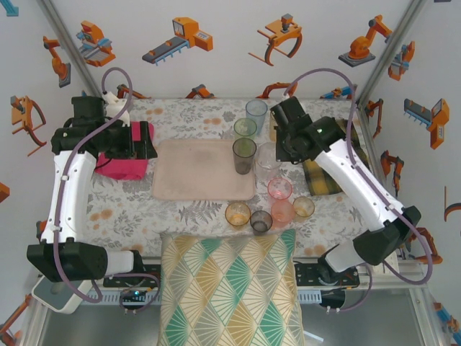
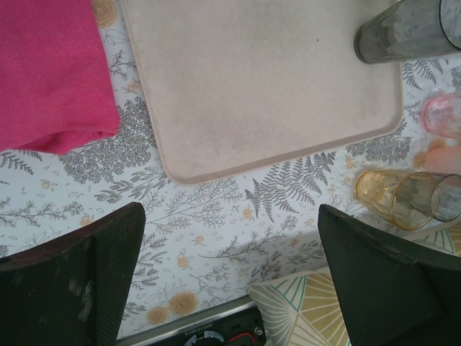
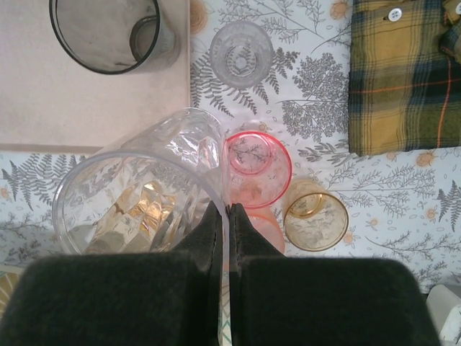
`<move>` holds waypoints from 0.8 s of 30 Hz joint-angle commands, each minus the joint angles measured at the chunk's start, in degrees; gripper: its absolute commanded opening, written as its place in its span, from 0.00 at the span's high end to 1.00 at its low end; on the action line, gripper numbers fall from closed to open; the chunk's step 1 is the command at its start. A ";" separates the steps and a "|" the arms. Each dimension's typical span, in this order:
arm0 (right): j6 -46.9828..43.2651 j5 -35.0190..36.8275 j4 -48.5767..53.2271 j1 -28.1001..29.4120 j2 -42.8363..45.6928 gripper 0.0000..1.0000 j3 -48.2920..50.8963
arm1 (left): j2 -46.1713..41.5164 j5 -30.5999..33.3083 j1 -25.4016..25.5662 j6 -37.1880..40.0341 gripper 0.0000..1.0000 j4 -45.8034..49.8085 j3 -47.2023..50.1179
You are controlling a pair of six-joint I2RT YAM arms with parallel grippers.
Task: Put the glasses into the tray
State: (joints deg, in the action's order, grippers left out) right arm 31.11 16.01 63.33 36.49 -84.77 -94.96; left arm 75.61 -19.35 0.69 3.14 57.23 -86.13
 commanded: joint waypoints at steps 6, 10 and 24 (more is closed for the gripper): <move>6.03 3.91 -6.55 5.08 2.42 1.00 6.05 | 0.13 -1.46 -0.95 -0.94 0.03 0.23 -0.89; 6.67 4.12 -8.33 5.99 1.57 1.00 7.65 | 0.24 -1.79 -1.39 -1.07 0.03 0.33 -1.21; 6.93 3.45 -13.05 7.98 -3.49 1.00 10.16 | -0.55 -2.95 -3.35 -1.59 0.03 0.97 -1.44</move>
State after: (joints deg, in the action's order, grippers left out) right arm 36.71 18.11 52.97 44.07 -87.72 -85.41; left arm 76.16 -20.86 -2.00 2.44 57.52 -87.02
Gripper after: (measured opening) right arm 0.010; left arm 0.972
